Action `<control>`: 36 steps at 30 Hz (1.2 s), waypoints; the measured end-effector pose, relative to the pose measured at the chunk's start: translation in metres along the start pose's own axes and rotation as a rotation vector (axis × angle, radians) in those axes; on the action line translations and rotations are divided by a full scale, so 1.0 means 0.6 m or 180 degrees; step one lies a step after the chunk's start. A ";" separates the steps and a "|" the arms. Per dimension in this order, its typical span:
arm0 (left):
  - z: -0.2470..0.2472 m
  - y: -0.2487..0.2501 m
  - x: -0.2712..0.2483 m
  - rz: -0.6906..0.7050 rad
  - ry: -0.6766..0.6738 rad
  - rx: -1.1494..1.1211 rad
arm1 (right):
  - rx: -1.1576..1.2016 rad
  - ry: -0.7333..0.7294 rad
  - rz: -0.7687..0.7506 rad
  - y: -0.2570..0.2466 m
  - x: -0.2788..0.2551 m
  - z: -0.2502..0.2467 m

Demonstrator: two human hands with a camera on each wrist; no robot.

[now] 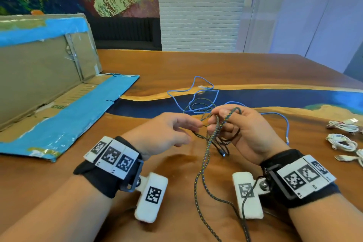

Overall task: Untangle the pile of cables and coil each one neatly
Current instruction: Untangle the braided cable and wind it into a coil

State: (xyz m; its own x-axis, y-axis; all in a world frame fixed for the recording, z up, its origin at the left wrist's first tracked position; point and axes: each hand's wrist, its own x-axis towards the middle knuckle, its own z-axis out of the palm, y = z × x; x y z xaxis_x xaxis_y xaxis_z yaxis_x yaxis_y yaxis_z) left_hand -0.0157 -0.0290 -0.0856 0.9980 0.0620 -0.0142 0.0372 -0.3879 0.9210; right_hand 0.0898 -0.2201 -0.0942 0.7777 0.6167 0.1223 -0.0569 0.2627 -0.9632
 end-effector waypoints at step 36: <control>0.009 0.038 -0.027 0.1277 0.0789 -0.2102 | -0.0589 -0.0237 -0.0104 -0.002 -0.012 0.026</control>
State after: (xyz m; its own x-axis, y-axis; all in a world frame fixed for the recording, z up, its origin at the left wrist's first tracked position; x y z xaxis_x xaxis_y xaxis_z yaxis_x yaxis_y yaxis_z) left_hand -0.0308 -0.0436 -0.0665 0.8854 0.2656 0.3815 -0.4367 0.1941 0.8784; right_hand 0.0747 -0.2132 -0.0901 0.7284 0.6650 0.1651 0.0890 0.1470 -0.9851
